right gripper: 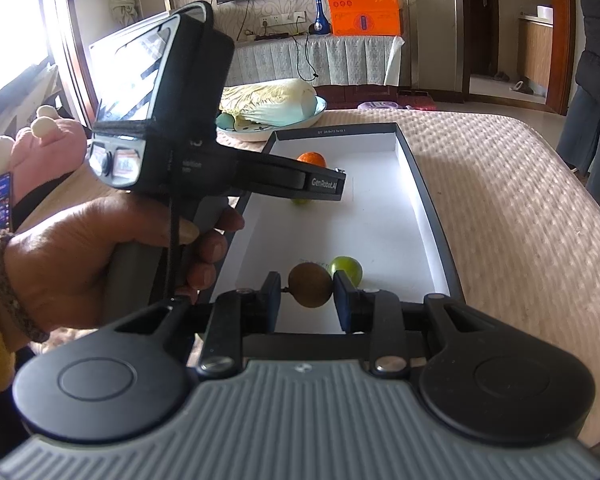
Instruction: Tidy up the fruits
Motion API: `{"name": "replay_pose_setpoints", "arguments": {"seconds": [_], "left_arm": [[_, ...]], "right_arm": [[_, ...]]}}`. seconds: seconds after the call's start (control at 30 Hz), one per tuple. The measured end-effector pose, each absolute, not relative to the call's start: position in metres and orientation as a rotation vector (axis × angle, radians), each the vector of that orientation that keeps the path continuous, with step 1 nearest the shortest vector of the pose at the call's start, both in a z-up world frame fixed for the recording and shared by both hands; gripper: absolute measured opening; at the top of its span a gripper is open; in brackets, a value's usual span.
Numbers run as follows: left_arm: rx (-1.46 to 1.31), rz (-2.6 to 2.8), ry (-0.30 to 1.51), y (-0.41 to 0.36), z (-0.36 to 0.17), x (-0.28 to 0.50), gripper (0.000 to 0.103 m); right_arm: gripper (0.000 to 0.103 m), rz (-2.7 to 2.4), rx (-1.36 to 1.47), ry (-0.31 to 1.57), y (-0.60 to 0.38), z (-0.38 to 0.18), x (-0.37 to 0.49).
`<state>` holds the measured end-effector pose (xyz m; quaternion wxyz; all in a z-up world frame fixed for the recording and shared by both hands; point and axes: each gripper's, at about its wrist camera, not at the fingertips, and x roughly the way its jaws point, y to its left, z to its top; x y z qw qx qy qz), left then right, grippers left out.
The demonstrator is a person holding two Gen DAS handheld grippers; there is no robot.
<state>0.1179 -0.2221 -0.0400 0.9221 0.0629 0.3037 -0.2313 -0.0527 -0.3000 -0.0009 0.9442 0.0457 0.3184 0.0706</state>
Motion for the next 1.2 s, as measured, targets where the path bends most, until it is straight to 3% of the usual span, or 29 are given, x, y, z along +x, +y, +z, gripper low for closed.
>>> {"name": "replay_pose_setpoints", "arguments": {"seconds": [0.13,0.23,0.33,1.2], "left_arm": [[0.132,-0.476,0.627,-0.223,-0.040,0.118,0.041],[0.133,-0.474,0.611,-0.223,-0.038,0.117,0.054],[0.138,-0.482,0.591,-0.223,-0.037,0.114,0.061],[0.115,-0.408,0.572,-0.174,-0.022,0.105,0.061]], "right_arm": [[0.031,0.144,0.093,0.649,-0.300,-0.001,-0.052],[0.031,0.144,0.093,0.649,-0.300,-0.001,-0.052],[0.031,0.143,0.092,0.651,-0.301,-0.002,-0.052],[0.032,0.050,0.140,0.651,-0.311,-0.011,-0.001]]}}
